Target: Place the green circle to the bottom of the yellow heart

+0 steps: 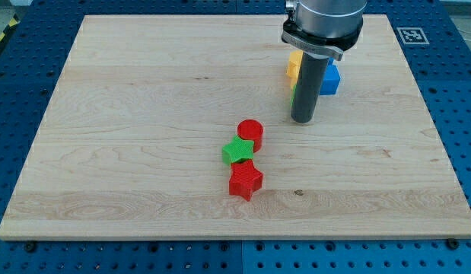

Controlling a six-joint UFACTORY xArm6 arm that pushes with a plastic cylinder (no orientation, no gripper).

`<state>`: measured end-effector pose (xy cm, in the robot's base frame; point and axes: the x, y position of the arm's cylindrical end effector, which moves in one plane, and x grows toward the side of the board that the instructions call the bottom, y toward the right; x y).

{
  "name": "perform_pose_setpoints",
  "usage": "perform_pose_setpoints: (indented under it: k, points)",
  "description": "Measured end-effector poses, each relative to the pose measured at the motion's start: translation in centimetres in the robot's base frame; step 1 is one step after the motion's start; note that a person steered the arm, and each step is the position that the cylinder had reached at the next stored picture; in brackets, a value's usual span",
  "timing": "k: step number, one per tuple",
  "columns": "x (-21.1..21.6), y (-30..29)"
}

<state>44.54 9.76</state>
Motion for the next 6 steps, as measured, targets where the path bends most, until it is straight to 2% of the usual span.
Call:
perform_pose_setpoints:
  k: [4, 6]
  points:
    - [0.0, 2.5]
    - [0.4, -4.7]
